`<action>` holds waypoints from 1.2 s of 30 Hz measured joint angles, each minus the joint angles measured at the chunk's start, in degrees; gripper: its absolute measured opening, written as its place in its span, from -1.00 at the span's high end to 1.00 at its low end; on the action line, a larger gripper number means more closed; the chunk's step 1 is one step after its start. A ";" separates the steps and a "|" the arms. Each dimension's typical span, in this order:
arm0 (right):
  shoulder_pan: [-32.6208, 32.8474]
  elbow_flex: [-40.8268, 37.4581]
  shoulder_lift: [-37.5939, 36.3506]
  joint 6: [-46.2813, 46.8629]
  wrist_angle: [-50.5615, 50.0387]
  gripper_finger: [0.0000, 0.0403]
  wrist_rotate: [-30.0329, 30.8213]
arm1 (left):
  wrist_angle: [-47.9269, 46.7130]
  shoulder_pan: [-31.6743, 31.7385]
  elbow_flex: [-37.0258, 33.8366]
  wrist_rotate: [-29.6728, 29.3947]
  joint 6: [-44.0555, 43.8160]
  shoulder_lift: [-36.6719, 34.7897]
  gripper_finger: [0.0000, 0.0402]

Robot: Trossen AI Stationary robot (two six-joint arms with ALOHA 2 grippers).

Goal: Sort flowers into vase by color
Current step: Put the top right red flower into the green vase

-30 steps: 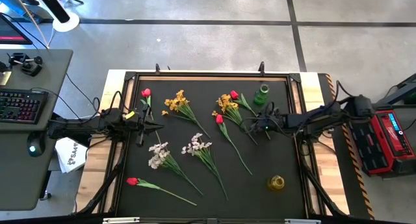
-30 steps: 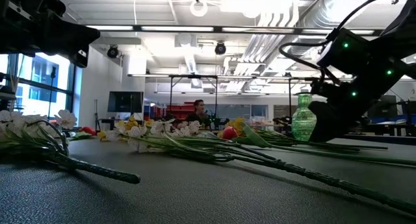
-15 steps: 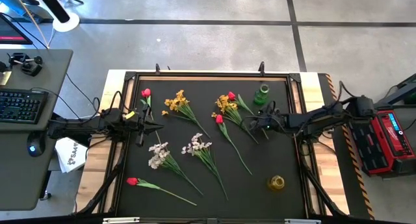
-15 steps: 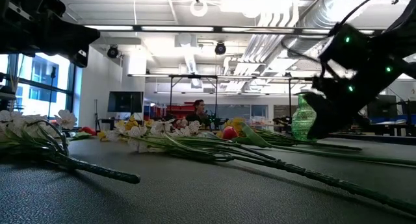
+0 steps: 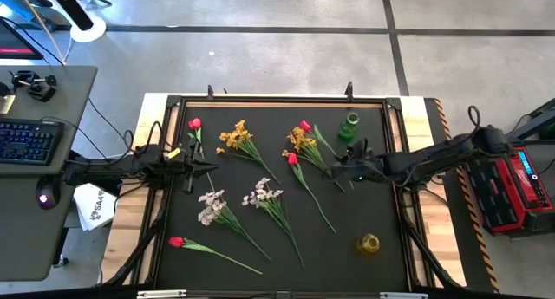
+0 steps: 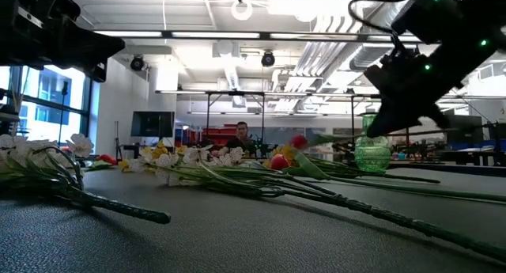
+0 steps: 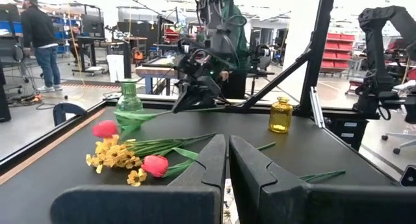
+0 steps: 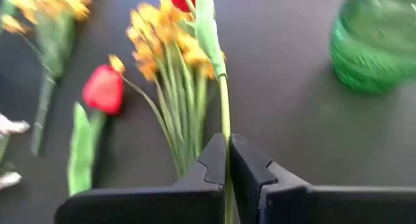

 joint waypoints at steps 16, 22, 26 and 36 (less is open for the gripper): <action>5.84 3.46 13.22 9.50 -11.44 0.99 -16.14 | -0.02 -0.01 -0.01 0.00 -0.31 0.00 0.97; 4.11 5.88 12.58 3.76 -14.63 0.65 -17.90 | -0.02 0.00 -0.02 0.00 -0.35 0.00 0.97; 2.31 9.37 12.30 -2.03 -16.27 0.33 -17.24 | -0.04 0.00 -0.01 0.01 -0.38 0.00 0.97; -2.37 8.41 14.02 -11.71 -7.31 0.17 -10.04 | -0.11 0.00 0.00 0.02 -0.38 0.00 0.97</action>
